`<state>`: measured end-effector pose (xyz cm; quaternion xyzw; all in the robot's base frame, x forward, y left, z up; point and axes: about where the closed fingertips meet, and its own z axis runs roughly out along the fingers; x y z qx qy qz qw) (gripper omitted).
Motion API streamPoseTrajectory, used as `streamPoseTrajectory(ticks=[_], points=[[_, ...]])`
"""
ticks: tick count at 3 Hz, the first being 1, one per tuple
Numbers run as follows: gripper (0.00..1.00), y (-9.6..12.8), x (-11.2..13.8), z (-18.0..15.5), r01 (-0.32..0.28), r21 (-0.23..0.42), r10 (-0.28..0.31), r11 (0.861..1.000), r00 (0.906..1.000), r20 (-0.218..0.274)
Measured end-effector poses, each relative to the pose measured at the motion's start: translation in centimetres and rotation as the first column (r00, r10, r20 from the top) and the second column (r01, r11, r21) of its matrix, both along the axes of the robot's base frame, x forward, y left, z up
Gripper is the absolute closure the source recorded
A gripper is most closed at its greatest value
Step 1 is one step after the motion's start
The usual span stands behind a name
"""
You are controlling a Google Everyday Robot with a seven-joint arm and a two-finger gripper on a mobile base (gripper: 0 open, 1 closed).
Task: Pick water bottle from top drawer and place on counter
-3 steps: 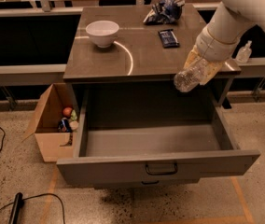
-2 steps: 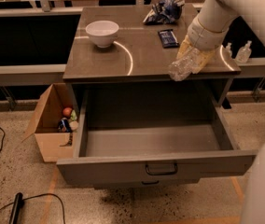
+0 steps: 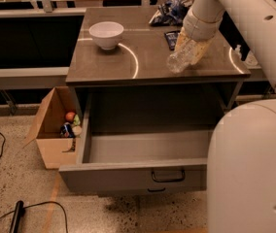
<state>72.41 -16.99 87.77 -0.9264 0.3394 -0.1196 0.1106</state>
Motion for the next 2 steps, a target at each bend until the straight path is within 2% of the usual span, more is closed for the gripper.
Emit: streamPoseTrajectory(ticks=[2], points=[[0.13, 0.31, 2.14, -0.25, -0.011, -0.008, 0.011, 1.000, 0.9999, 0.006]])
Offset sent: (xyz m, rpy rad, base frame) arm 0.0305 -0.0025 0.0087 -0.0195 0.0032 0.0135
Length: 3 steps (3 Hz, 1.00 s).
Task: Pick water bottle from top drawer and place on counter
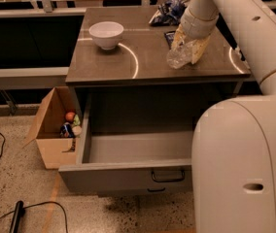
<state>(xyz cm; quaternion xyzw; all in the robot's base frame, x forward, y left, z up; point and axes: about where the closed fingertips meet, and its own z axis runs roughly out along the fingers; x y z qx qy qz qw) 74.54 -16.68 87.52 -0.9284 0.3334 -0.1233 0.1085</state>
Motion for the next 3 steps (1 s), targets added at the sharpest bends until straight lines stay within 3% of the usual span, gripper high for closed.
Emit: streamPoseTrajectory(ticks=[1, 2, 3], points=[[0.00, -0.2, 0.6, 0.3, 0.001, -0.010, -0.001, 1.000, 1.0000, 0.006], [0.00, -1.5, 0.9, 1.2, 0.020, -0.042, -0.020, 0.999, 0.9996, 0.022], [0.00, -4.5, 0.6, 2.6, 0.065, -0.102, -0.060, 0.993, 0.9970, 0.049]])
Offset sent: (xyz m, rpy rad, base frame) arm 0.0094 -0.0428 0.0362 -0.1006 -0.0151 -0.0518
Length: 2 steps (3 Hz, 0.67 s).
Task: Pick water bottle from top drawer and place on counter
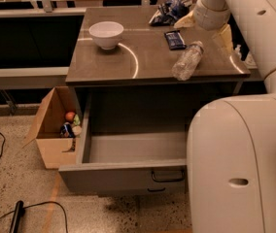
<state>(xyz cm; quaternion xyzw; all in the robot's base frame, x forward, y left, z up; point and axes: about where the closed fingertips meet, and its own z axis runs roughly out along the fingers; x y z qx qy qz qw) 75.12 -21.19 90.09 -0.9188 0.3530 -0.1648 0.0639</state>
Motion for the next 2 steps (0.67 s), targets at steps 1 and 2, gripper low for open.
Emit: streamPoseTrajectory(ticks=[1, 2], points=[[0.00, -4.44, -0.58, 1.33, 0.080, -0.071, -0.078, 0.994, 0.9964, 0.035], [0.00, -4.41, -0.29, 1.15, 0.079, -0.070, -0.076, 0.994, 0.9962, 0.041]])
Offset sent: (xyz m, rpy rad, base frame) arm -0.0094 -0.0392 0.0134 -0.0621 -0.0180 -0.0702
